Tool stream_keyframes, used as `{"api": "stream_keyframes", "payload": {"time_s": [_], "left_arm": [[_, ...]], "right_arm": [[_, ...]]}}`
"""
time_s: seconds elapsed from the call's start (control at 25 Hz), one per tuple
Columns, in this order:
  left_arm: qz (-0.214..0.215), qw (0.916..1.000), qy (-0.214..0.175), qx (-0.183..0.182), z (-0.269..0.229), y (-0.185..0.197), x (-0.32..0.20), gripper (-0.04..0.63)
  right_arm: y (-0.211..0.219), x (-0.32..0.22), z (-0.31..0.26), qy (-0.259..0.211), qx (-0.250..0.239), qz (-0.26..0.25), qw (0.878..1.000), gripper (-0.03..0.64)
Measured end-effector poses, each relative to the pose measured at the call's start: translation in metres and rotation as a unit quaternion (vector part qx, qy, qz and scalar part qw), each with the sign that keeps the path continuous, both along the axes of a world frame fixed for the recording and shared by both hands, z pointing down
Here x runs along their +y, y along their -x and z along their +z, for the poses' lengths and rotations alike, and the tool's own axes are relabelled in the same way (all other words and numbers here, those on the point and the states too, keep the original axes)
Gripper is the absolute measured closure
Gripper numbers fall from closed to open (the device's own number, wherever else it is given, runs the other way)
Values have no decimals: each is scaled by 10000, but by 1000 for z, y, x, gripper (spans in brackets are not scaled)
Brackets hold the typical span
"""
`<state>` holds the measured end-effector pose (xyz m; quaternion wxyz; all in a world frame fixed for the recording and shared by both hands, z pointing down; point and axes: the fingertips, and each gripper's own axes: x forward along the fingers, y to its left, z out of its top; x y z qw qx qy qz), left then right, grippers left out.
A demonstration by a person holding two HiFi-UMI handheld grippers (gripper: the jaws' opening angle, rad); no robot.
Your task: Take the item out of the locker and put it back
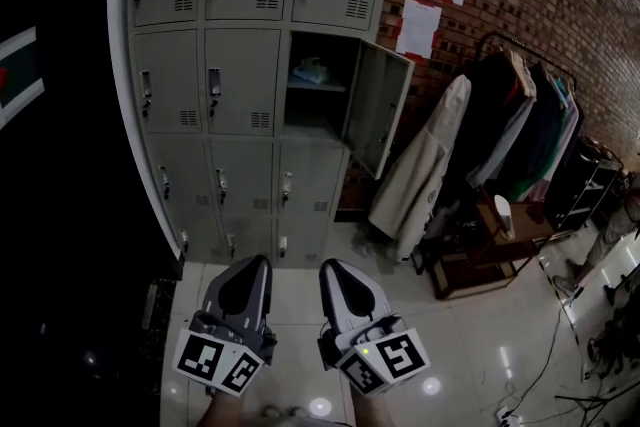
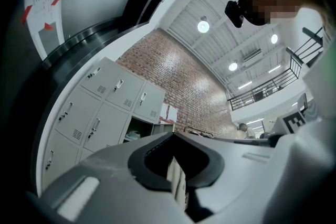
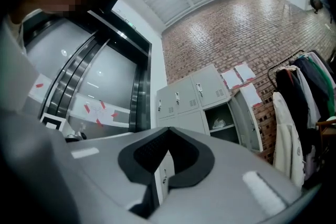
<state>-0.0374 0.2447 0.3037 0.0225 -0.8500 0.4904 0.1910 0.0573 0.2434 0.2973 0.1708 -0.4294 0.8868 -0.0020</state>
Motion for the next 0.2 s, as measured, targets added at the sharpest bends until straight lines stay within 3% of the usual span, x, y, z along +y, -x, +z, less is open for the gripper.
{"api": "stream_keyframes", "payload": {"time_s": [0.2], "left_arm": [[30,9999,-22,122,3,1,-4,592]], "right_arm": [[-4,-2,4,-35,190,127,9997,615]]}}
